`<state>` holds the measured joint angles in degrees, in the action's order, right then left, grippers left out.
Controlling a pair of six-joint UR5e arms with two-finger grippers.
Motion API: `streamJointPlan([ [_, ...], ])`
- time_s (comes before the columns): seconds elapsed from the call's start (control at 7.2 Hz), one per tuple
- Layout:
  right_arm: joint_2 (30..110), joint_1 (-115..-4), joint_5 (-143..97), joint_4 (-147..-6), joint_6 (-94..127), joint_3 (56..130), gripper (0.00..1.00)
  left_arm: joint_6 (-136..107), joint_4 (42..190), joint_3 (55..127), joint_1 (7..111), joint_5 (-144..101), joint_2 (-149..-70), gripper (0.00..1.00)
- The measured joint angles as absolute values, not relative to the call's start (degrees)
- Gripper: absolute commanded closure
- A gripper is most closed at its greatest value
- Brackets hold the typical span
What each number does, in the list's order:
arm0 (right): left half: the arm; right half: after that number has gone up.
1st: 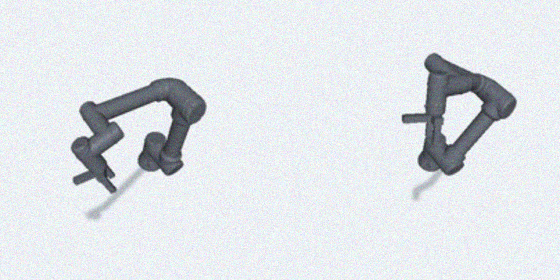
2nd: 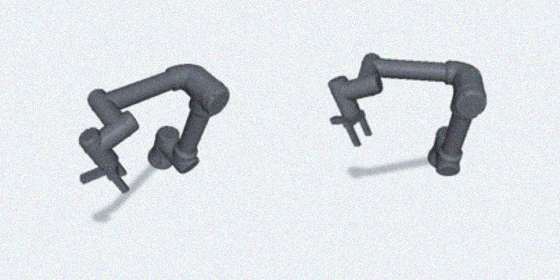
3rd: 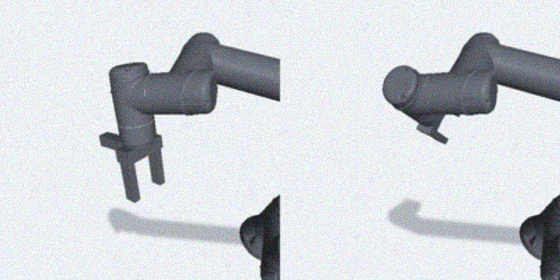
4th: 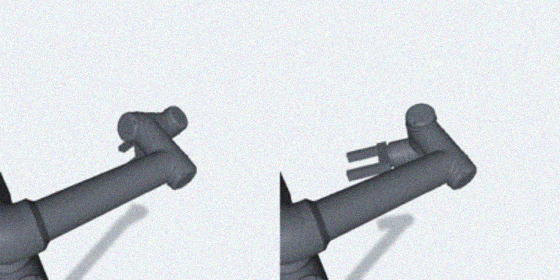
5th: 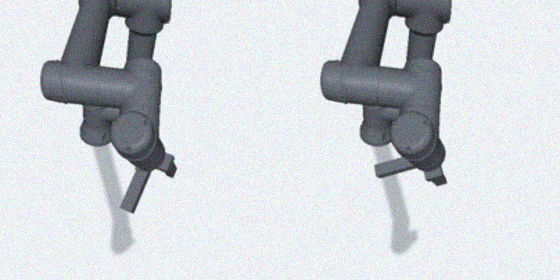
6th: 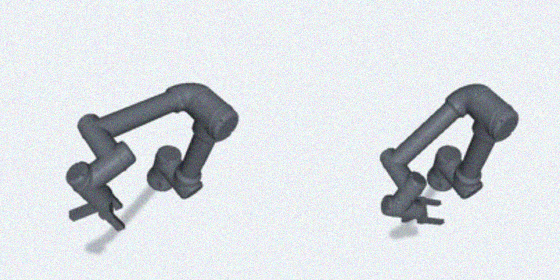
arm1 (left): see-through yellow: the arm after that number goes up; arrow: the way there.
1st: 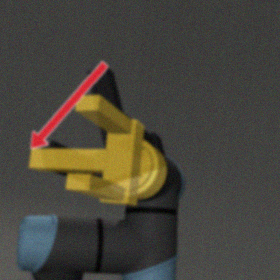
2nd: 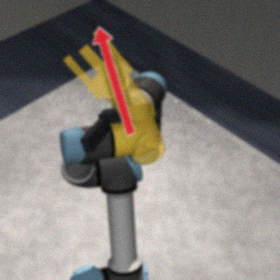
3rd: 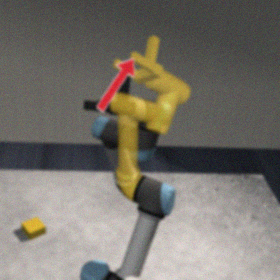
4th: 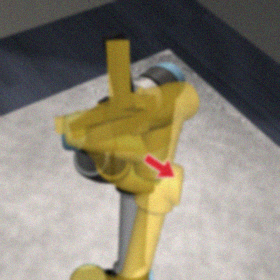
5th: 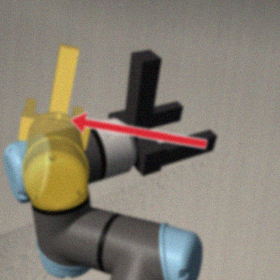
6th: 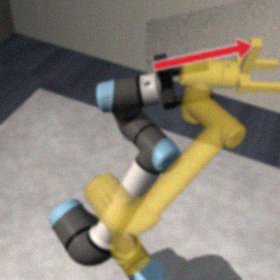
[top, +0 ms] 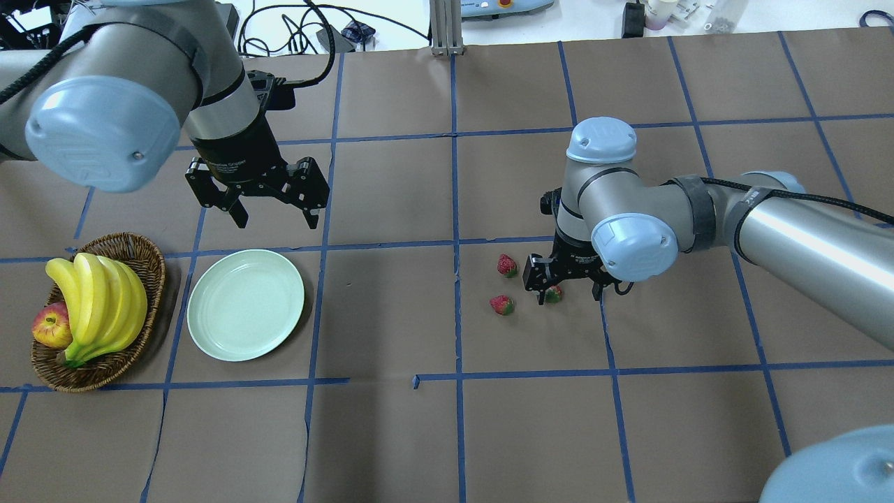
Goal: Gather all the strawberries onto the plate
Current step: 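Move the right gripper over the strawberry cluster and lower it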
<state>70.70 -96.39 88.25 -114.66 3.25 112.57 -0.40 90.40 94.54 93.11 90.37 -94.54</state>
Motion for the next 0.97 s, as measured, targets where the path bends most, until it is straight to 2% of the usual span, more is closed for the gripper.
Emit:
streamJointPlan([
  [0.14,70.44,-96.74,88.26,-114.54,3.33,112.62,0.01,-0.42,90.37,94.68,93.09,90.41,-94.52,0.0],
  [0.28,70.09,-96.97,88.24,-114.55,3.34,112.63,0.36,-0.43,90.36,94.84,93.08,90.43,-94.5,0.0],
  [0.56,69.48,-97.09,88.43,-114.8,3.19,112.42,0.75,-0.44,90.35,94.97,93.08,90.44,-94.51,0.0],
  [0.69,69.25,-97.11,88.52,-114.87,3.06,112.22,1.0,-0.44,90.35,95.0,93.08,90.44,-94.52,0.0],
  [0.97,68.97,-97.12,88.64,-115.22,2.79,111.88,1.0,-0.44,90.35,95.07,93.08,90.5,-94.56,0.0],
])
